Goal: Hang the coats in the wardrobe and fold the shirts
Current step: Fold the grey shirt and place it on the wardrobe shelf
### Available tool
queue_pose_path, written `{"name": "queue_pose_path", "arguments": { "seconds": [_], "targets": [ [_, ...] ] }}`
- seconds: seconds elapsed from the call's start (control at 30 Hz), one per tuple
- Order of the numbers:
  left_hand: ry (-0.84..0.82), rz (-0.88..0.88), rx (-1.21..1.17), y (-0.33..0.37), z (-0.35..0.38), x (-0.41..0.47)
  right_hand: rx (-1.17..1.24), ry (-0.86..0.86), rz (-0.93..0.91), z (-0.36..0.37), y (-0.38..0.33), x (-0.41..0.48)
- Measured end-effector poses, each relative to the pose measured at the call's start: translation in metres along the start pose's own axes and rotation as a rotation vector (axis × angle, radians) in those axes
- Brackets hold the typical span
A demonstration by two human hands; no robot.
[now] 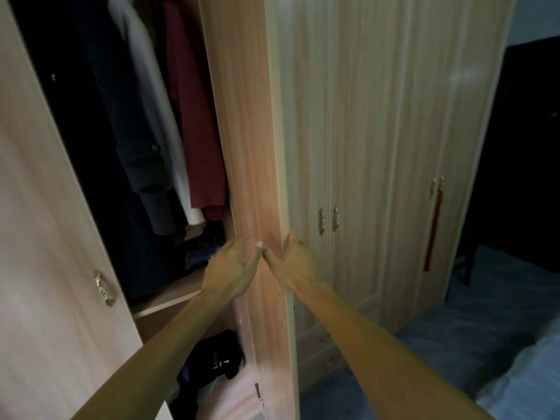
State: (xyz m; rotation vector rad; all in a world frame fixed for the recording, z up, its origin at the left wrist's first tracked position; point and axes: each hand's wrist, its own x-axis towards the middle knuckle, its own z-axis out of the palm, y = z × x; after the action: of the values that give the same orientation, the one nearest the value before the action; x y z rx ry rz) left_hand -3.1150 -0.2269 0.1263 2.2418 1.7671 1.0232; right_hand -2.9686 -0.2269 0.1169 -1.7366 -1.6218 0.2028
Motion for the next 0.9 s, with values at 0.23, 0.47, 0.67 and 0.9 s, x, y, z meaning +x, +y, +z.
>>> {"name": "queue_pose_path", "arguments": {
  "seconds": [0.23, 0.47, 0.67, 0.9],
  "targets": [
    [0.088, -0.078, 0.074, -0.032, -0.037, -0.015, 0.200, -0.126, -0.104, 0.031, -0.049, -0.025],
    [0.120, -0.188, 0.213, -0.094, -0.078, -0.043, 0.143, -0.228, -0.270, 0.081, -0.109, -0.042],
    [0.160, -0.225, 0.274, -0.160, -0.115, -0.046, 0.104, -0.287, -0.358, 0.132, -0.161, -0.036],
    [0.151, -0.238, 0.276, -0.248, -0.153, -0.032, 0.123, -0.311, -0.324, 0.193, -0.226, -0.016]
  ]
}}
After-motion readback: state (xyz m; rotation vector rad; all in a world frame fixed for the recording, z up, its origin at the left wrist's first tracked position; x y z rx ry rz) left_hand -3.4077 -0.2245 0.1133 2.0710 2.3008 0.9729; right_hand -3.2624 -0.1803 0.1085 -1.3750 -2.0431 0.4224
